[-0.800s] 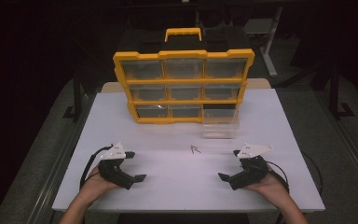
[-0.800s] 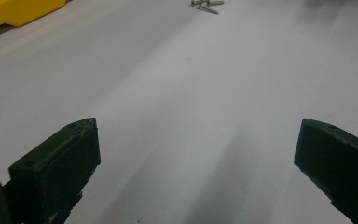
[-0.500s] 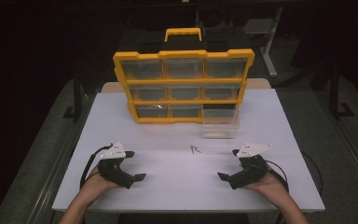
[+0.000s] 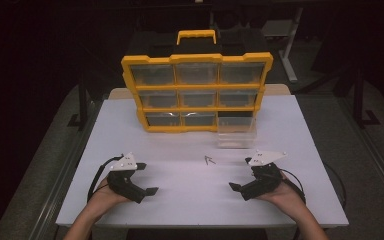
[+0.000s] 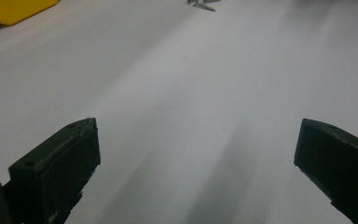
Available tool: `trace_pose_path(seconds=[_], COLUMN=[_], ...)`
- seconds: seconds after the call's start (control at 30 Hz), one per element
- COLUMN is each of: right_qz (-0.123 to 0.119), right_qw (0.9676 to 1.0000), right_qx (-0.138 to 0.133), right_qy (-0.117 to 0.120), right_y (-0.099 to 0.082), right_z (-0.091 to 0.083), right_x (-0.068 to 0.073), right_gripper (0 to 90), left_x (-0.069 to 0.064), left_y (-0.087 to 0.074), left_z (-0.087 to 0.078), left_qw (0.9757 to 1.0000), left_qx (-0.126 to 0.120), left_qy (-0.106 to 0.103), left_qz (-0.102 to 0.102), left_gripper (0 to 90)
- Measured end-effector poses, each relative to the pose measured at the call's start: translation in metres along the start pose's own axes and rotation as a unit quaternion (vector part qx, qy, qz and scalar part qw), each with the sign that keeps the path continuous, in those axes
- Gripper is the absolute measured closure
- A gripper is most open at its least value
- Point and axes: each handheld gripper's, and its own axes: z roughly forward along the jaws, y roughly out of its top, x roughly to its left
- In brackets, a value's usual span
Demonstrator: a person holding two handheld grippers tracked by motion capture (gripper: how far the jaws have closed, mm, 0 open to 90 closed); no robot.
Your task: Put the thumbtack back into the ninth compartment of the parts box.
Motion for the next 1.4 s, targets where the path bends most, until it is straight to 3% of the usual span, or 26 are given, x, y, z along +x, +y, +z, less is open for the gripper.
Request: trace_pose_path(seconds=[0.53,1.4], right_qz=[0.017,0.011], right_qw=[0.9998,0.9997], right_qx=[-0.003,0.016], right_qy=[0.01,0.013], right_y=[0.011,0.035], right_z=[0.01,0.025], right_x=[-0.003,-0.005], right_gripper=[0.0,0.0], left_x=[0.0,-0.001], left_y=[0.001,0.0], left_z=[0.0,-0.001], left_qw=[1.0,0.9999], left_qx=[-0.004,-0.007], left_qy=[-0.007,-0.007], left_qz=[-0.003,-0.004], left_gripper=[0.1,0.1])
